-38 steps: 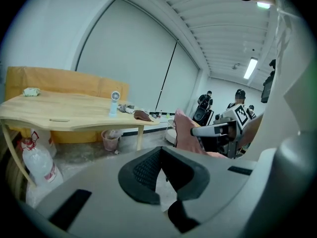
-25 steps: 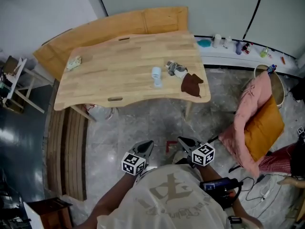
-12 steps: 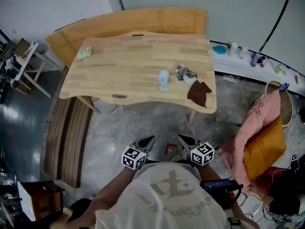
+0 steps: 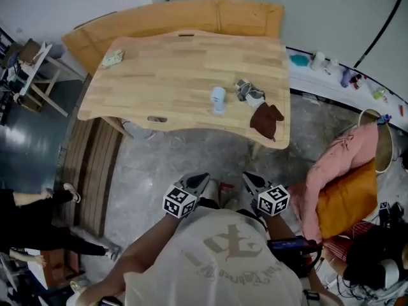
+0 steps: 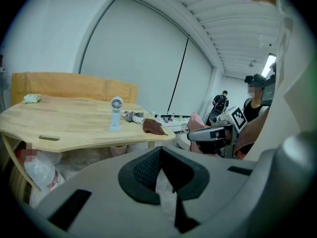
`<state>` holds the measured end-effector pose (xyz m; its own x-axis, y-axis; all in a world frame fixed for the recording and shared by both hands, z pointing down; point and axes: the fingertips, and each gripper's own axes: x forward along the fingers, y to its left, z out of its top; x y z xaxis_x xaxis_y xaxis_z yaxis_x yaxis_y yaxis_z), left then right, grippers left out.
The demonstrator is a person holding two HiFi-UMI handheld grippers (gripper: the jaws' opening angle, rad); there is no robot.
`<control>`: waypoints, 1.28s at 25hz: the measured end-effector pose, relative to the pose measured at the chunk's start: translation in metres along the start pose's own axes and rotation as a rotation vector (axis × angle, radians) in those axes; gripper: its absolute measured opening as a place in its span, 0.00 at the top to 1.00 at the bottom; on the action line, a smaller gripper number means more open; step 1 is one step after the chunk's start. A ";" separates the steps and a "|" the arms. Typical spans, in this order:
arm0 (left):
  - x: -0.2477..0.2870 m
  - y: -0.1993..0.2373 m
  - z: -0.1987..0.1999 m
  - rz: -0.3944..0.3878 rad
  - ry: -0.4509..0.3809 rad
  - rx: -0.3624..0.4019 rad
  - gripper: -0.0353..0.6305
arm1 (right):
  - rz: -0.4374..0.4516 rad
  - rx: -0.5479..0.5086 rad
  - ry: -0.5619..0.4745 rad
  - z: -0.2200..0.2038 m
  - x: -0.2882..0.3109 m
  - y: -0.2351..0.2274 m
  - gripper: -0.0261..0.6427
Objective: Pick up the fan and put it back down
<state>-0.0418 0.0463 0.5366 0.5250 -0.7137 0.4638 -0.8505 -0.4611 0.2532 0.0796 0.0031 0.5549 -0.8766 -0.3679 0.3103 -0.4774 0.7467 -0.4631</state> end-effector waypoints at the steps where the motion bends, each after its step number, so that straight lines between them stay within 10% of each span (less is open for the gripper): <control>1: 0.002 0.002 -0.001 0.001 0.004 -0.007 0.93 | -0.004 0.004 -0.001 0.001 0.000 -0.002 0.94; 32: 0.114 0.153 0.079 -0.086 -0.032 -0.018 0.93 | -0.178 -0.049 -0.117 0.159 0.093 -0.097 0.94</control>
<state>-0.1094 -0.1468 0.5612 0.5965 -0.6887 0.4122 -0.8026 -0.5121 0.3059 0.0344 -0.1920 0.4967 -0.7813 -0.5561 0.2832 -0.6240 0.6896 -0.3675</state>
